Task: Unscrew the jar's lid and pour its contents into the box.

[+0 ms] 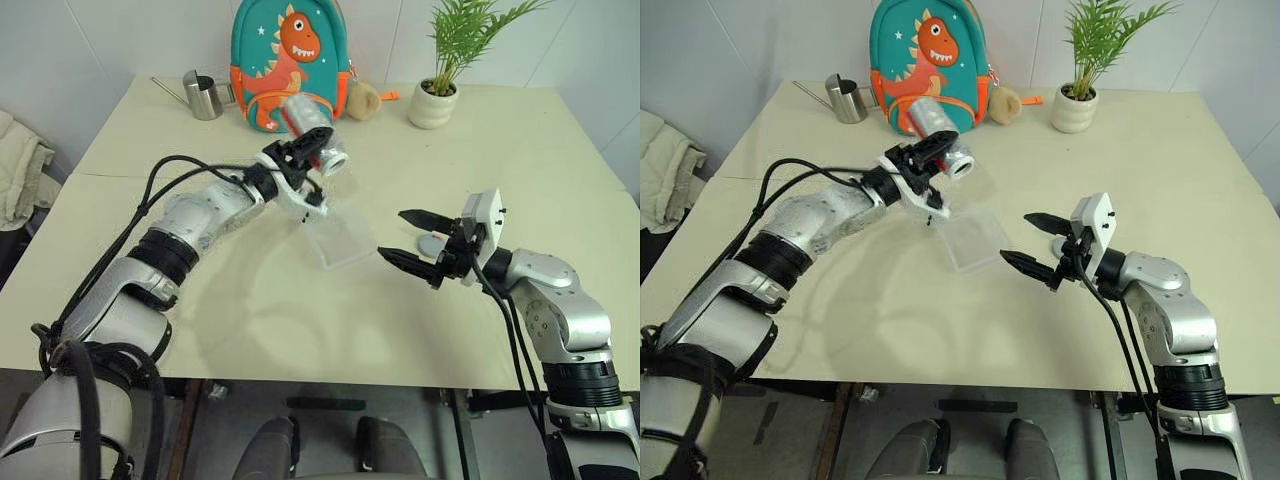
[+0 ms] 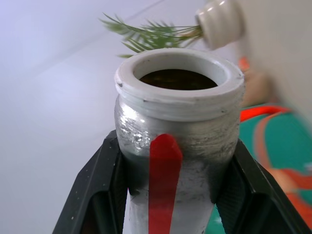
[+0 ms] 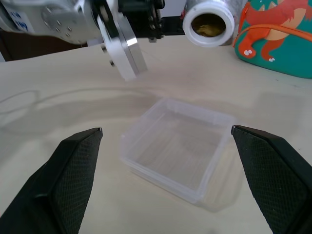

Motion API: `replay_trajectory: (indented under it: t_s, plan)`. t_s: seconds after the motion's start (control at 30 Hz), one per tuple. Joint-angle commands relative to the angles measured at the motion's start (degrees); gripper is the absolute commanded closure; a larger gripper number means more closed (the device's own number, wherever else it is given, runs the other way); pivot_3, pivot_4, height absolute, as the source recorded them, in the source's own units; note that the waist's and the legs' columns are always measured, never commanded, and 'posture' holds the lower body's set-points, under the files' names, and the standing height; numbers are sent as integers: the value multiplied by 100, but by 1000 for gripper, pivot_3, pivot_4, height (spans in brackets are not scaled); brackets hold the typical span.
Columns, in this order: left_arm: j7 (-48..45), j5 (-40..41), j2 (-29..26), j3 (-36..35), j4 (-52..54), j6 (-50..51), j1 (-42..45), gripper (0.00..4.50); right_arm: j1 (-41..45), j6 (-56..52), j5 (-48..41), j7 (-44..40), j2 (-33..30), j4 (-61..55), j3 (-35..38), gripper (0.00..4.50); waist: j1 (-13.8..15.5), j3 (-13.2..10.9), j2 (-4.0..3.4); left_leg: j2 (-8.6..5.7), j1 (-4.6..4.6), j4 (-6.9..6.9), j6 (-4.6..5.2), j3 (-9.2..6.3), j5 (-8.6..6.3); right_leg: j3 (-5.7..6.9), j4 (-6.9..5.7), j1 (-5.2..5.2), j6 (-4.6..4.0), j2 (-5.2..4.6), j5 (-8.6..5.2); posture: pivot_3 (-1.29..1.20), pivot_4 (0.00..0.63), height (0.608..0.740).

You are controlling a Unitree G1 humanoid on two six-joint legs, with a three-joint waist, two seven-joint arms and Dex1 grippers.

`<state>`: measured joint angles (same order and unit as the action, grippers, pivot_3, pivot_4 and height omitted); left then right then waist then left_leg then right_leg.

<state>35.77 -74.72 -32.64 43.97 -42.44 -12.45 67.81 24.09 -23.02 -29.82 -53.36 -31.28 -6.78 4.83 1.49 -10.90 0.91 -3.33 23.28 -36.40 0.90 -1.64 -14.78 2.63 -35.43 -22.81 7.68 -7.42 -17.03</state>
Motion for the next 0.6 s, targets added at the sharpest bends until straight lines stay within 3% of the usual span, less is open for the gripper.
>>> replay_trajectory:
  t_s: [0.03,0.4,0.6]
  plan:
    - [643,-489,5,122,-87,477,239,2549,-39,-54,-161,84,8,-298,110,46,1,-2,3,2,1,-2,0,0,0,0,-4,-3,0,0,0,0,150,740]
    - [1113,-1162,-59,483,206,715,137,2549,45,-21,-184,139,142,-159,33,46,1,-2,4,5,1,-5,1,0,0,0,-9,-5,0,-10,0,0,150,740]
    - [970,-1018,-273,440,349,303,118,2549,92,31,-125,129,242,-41,-17,46,-5,-2,4,6,0,-9,0,2,0,0,-12,-6,0,-9,0,0,150,740]
